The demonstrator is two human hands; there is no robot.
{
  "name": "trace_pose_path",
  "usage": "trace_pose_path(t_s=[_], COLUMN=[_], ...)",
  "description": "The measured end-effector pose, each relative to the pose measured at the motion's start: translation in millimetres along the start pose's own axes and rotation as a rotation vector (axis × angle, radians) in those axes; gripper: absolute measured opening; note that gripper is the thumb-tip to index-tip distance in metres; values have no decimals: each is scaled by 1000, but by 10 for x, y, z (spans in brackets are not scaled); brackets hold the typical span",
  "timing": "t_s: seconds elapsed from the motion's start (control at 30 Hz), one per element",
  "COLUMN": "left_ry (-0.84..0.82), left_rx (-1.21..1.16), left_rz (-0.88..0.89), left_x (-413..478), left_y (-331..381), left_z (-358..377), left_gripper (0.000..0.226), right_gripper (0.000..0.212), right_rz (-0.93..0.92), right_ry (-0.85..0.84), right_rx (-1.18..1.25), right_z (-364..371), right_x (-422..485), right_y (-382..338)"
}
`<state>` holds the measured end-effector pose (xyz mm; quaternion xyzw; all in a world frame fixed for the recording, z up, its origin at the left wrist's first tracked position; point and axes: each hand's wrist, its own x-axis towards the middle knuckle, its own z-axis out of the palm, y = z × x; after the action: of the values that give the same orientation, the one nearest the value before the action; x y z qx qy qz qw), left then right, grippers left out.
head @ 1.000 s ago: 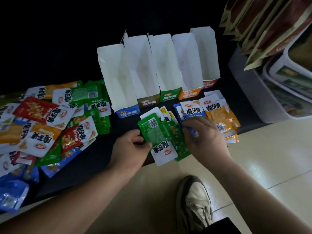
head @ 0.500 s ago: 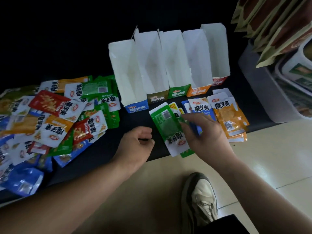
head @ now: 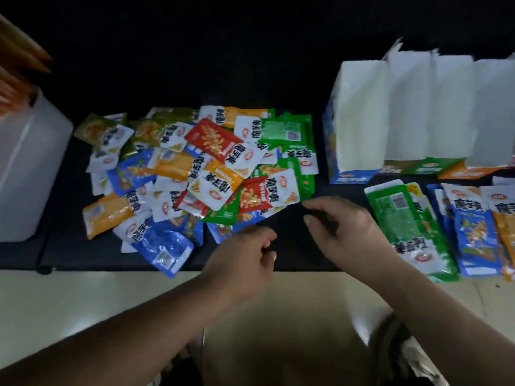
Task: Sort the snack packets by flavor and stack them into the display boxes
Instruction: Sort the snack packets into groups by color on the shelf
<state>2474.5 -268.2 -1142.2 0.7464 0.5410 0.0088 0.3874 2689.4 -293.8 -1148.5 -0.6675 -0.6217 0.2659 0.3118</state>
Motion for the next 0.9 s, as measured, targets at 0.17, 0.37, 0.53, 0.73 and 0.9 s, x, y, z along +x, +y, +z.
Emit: trace_pose_path(t_s=[0.17,0.37,0.53,0.73,0.9], left_ry=[166,466,98,113,374], left_rx=[-133,170,254,280,225], left_rz=[81,72,-465,-393,-243], left_x=[-53,-230,-474,-381,-174], left_y=[-100,-547,-1060,-1177,-1224], left_z=[124,-454,-573,-745,-898], left_gripper=[34,42,122,124,82], right_gripper=[38,52,104,144,124], right_rz=[-110,-306,-78,3,0], right_ry=[138,16,-354,-554,-566], right_rx=[-226,-229,-465,-706,-648], right_z=[302,676,948,1028,1007], right_x=[204,520,925,1419,1470], right_y=[-104,-489,-954,-1105,-1090])
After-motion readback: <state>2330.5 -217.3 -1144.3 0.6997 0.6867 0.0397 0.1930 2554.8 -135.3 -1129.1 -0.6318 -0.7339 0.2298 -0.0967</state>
